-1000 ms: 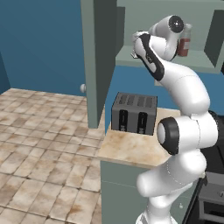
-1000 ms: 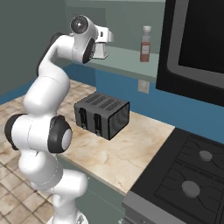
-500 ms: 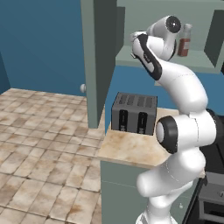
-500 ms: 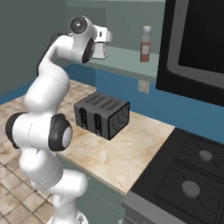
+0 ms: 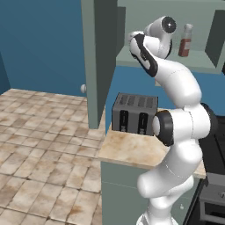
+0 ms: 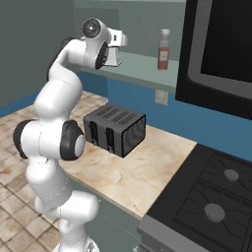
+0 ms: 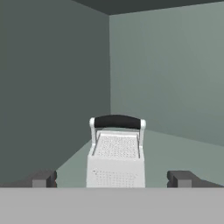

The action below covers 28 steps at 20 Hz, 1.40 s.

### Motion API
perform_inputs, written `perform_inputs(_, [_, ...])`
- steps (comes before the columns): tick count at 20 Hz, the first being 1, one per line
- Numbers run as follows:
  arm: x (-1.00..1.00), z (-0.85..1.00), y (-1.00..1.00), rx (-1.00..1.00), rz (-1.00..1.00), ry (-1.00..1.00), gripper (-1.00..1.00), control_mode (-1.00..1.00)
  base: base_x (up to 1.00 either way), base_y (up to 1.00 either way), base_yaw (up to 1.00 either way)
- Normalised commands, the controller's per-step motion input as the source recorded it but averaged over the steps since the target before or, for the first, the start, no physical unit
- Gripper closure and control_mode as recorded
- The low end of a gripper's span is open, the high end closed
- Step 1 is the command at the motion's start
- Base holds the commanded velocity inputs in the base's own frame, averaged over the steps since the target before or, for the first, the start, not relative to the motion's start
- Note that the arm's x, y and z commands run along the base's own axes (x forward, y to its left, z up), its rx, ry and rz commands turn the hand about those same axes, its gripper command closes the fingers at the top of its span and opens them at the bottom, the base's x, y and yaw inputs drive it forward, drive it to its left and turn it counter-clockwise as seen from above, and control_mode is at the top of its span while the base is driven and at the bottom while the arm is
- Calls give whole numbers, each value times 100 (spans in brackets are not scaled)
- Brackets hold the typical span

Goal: Pick the cheese from the fridge and the cheese grater from the cabinet and place them next to the salad bowl.

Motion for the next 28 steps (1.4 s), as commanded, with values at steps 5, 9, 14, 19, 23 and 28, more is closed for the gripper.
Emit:
perform_inputs(5, [19,0,0,0,0,0,-100,-100,0,0,0])
perform_inputs(9, [13,0,0,0,0,0,-100,-100,0,0,0])
perform_inputs(14, [6,0,0,0,0,0,-100,-100,0,0,0])
perform_inputs(19, [0,0,-4,0,0,0,-100,-100,0,0,0])
perform_inputs(23, [4,0,-2,0,0,0,-100,-100,0,0,0])
perform_inputs(28, [2,0,0,0,0,0,-100,-100,0,0,0])
